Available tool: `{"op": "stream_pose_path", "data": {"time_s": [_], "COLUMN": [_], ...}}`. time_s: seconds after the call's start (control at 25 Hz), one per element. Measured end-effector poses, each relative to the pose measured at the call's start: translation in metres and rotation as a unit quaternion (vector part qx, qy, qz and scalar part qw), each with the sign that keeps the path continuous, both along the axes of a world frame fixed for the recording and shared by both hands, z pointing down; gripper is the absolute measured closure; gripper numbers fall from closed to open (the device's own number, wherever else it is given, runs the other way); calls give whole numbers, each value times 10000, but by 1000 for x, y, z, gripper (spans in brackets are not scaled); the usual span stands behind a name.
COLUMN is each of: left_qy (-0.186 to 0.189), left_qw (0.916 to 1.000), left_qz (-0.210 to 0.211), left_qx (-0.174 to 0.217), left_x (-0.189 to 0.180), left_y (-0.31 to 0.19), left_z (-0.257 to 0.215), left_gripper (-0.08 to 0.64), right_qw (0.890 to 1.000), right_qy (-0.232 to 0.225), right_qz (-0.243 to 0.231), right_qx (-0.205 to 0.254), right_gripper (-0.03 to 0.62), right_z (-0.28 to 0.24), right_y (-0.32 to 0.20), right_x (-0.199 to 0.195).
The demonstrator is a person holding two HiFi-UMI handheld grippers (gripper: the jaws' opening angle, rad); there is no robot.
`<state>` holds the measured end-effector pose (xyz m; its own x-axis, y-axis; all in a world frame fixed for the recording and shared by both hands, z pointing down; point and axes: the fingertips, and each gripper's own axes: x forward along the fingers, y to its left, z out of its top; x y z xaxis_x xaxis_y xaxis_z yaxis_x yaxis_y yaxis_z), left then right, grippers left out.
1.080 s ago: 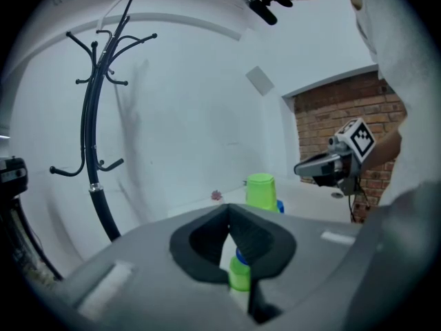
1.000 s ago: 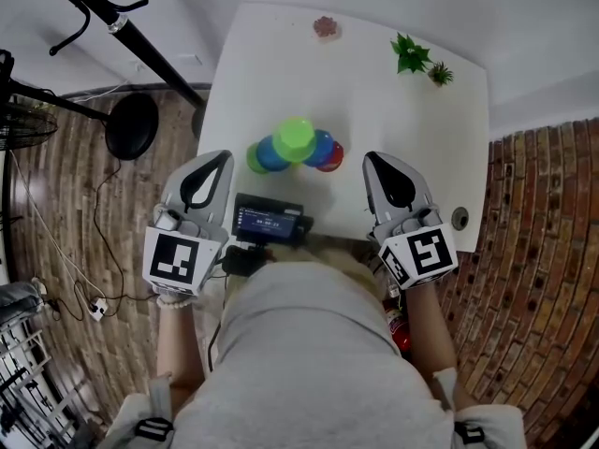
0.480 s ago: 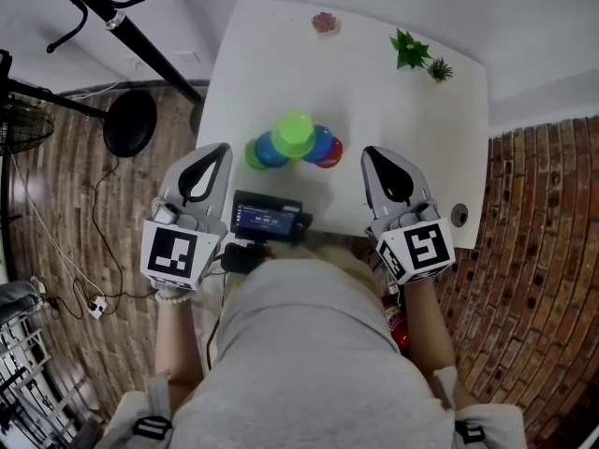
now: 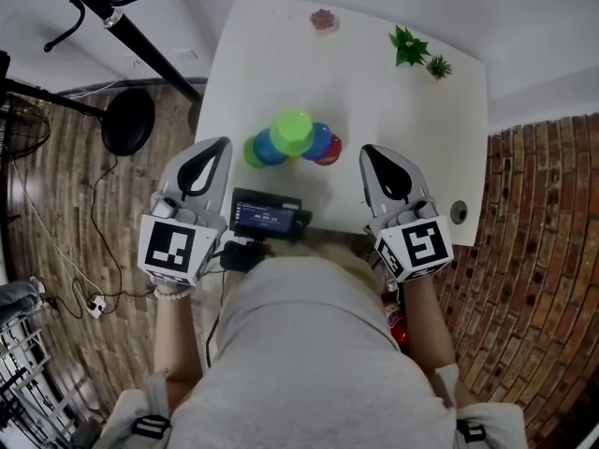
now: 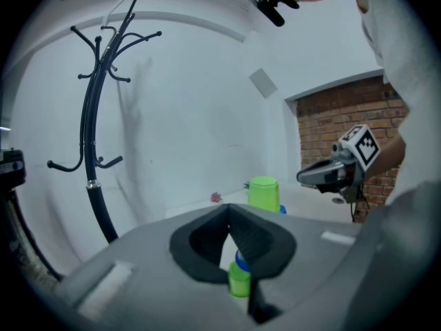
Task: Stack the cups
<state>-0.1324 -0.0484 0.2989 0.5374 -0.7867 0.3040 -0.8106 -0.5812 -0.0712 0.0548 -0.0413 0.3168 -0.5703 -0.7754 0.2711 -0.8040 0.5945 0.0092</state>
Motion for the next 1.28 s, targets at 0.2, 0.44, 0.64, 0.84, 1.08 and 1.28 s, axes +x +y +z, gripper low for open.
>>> {"op": "stream_pose_path", "data": {"time_s": [0.2, 0.44, 0.64, 0.84, 1.08, 1.28], "left_qy": [106, 84, 49, 19, 17, 7], "left_qw": [9998, 9999, 10000, 9999, 9999, 9999], "left_qz": [107, 78, 43, 102, 106, 153], "left_qx": [95, 38, -18, 29, -19, 35], "left_x": [3, 4, 4, 5, 7, 8], "left_y": [-1, -1, 0, 1, 4, 2], "left_z": [-1, 1, 2, 4, 4, 5], "left_gripper": [563, 563, 563, 562, 563, 562], "right_qw": [10000, 9999, 9998, 9996, 9996, 9994], "right_qy": [23, 70, 123, 160, 180, 181], "right_qz": [52, 84, 73, 71, 49, 81], "right_qx": [-29, -114, -151, -211, -220, -269], "right_gripper": [589, 589, 589, 589, 589, 589], "right_z": [3, 10, 13, 17, 18, 19], "right_y": [0, 2, 3, 4, 6, 6], "right_x": [4, 6, 6, 7, 8, 8]}}
